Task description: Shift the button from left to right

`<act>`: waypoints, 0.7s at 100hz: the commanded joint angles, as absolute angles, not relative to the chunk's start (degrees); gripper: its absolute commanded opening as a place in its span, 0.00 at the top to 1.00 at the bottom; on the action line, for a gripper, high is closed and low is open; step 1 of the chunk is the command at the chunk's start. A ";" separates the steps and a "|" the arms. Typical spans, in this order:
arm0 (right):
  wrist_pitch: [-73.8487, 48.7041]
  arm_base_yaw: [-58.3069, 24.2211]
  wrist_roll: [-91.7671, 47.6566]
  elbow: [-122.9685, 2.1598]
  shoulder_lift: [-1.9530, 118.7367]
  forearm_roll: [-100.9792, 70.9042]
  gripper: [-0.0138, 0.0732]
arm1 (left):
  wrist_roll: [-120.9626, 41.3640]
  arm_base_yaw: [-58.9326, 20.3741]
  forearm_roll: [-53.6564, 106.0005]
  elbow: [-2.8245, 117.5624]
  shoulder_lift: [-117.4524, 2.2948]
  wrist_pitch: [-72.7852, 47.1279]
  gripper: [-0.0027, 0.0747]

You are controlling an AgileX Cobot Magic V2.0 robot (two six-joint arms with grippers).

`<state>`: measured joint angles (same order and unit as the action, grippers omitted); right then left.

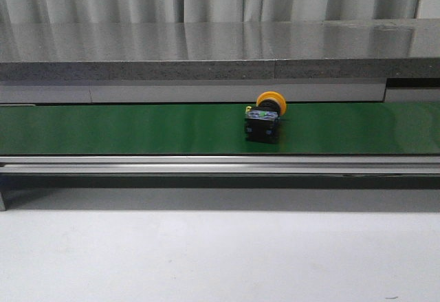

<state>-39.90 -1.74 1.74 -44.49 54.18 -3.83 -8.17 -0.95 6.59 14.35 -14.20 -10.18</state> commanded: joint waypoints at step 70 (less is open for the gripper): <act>-32.11 -1.64 1.56 -47.02 55.15 -11.49 0.21 | -8.08 -1.35 6.72 16.04 -14.61 -5.30 0.96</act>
